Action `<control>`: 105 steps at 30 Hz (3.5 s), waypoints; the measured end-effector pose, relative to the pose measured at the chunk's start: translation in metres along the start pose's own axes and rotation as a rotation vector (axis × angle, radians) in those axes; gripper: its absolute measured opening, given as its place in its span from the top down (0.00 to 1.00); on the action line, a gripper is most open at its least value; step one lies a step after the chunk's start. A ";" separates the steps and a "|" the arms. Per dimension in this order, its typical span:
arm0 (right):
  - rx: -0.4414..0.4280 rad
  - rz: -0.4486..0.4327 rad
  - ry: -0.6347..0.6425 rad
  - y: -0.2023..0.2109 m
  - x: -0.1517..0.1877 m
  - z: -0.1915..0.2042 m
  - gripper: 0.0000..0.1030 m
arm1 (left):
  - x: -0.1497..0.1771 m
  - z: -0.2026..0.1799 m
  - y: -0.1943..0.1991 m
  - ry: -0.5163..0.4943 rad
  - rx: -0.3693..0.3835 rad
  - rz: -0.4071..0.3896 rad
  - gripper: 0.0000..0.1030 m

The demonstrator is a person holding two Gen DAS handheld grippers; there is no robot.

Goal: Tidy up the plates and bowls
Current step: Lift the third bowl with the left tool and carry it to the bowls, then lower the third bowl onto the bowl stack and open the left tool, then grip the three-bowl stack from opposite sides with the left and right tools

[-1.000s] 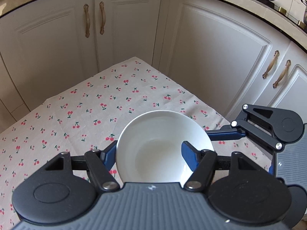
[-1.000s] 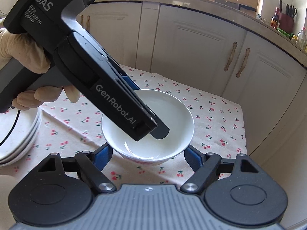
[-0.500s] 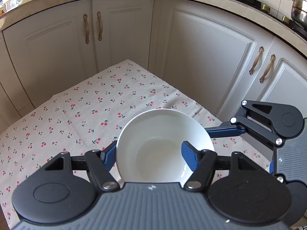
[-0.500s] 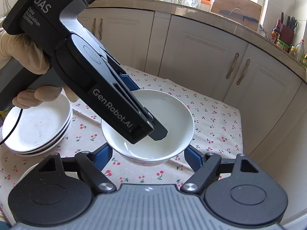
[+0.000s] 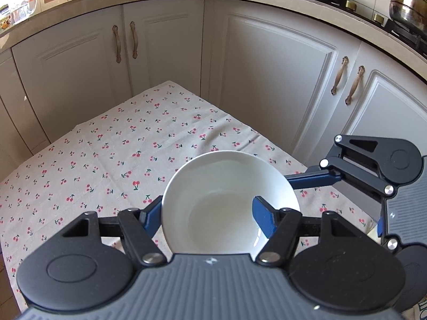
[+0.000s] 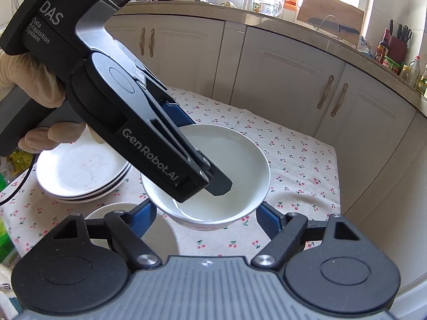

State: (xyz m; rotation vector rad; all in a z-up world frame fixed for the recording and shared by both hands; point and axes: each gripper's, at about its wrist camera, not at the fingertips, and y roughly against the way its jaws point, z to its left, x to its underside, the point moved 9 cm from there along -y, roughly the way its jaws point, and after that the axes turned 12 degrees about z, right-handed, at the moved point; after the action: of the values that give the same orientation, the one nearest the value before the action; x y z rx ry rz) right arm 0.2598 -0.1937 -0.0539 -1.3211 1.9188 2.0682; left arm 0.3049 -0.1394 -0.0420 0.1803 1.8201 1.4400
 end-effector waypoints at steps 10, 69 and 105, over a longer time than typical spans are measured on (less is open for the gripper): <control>-0.025 -0.001 0.009 0.020 0.014 0.024 0.17 | 0.029 -0.014 0.018 -0.003 -0.020 0.000 0.33; -0.095 -0.036 -0.069 0.005 0.099 0.055 0.00 | 0.150 -0.027 0.035 0.009 0.045 -0.218 0.12; -0.266 0.119 0.290 -0.045 0.075 0.056 0.06 | 0.151 -0.031 -0.040 -0.326 0.124 0.013 0.15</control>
State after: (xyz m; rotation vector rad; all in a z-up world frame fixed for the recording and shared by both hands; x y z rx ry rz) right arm 0.2051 -0.1746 -0.1404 -1.6848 1.9179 2.3730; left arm 0.1966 -0.0932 -0.1488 0.4626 1.6404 1.2251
